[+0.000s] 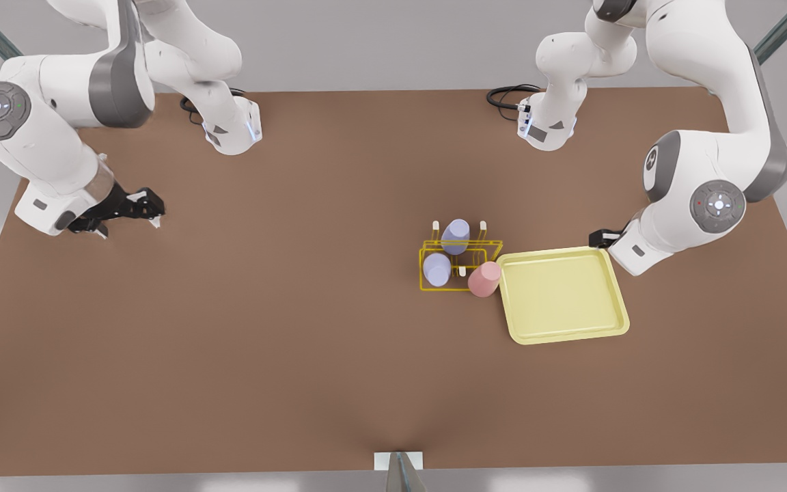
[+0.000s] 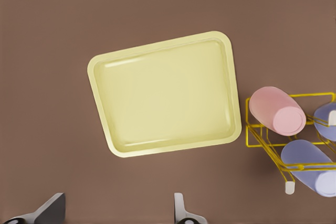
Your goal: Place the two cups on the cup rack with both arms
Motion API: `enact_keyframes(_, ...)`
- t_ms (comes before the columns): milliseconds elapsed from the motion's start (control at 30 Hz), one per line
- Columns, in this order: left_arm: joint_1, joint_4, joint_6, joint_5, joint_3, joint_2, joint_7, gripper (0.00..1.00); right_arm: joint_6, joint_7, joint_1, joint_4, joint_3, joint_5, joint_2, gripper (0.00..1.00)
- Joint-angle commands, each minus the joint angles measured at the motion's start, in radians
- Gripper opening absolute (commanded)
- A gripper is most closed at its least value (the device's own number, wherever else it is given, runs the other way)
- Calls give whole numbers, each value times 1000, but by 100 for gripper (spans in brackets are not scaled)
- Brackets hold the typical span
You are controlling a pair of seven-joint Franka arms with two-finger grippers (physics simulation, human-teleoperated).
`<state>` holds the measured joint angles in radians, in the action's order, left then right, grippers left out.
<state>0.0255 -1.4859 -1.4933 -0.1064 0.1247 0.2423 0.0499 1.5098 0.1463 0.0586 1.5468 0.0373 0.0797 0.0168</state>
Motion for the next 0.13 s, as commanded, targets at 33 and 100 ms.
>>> enact_keyframes(33, 10, 32, 25, -3, 1, 0, -51, 100, -109, -165, 38, 72, -7, -23, -58, 100)
enact_keyframes(100, 16, 36, 30, -1, 1, 0, -51, 100, -111, -155, 23, 72, -7, -23, -63, 100)
